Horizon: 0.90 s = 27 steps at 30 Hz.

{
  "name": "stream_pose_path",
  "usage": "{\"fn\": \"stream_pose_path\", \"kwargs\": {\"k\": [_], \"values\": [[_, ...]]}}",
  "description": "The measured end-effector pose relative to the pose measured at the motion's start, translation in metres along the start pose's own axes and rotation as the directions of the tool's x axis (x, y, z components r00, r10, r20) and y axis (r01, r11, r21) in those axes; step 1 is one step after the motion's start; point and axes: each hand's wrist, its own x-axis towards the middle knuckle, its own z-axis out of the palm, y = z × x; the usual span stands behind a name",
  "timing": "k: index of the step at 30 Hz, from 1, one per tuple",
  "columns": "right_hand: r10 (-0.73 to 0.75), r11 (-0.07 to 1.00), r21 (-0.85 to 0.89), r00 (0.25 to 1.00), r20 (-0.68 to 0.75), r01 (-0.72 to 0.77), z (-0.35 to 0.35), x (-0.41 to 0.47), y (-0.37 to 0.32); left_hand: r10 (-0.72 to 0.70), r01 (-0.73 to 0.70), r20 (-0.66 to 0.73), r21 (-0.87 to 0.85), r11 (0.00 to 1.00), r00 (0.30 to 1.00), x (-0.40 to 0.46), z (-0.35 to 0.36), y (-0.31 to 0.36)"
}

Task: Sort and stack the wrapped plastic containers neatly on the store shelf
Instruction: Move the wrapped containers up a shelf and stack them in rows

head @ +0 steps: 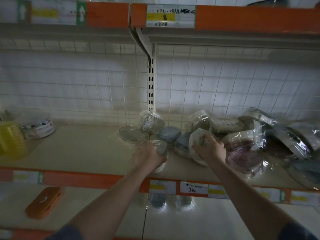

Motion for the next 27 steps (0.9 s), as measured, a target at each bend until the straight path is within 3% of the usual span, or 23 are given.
{"fn": "stream_pose_path", "kwargs": {"k": [6, 12, 23, 27], "values": [[-0.102, 0.991, -0.098, 0.989, -0.104, 0.092, -0.008, -0.031, 0.0, 0.049, -0.05, -0.047, -0.016, 0.999, 0.998, -0.01, -0.013, -0.006], [-0.116, 0.978, -0.185, 0.987, -0.115, 0.093, -0.013, -0.062, 0.006, 0.057, -0.06, -0.074, -0.038, 0.997, 0.996, -0.034, -0.022, -0.016], [-0.231, 0.958, -0.196, 0.969, -0.082, 0.211, -0.038, -0.136, 0.033, -0.064, 0.052, -0.212, -0.063, 0.997, 0.975, -0.122, -0.026, -0.027], [-0.283, 0.949, -0.169, 0.955, -0.085, 0.266, -0.054, -0.172, 0.059, -0.132, 0.122, -0.18, -0.068, 0.99, 0.975, -0.163, -0.013, -0.031]]}}
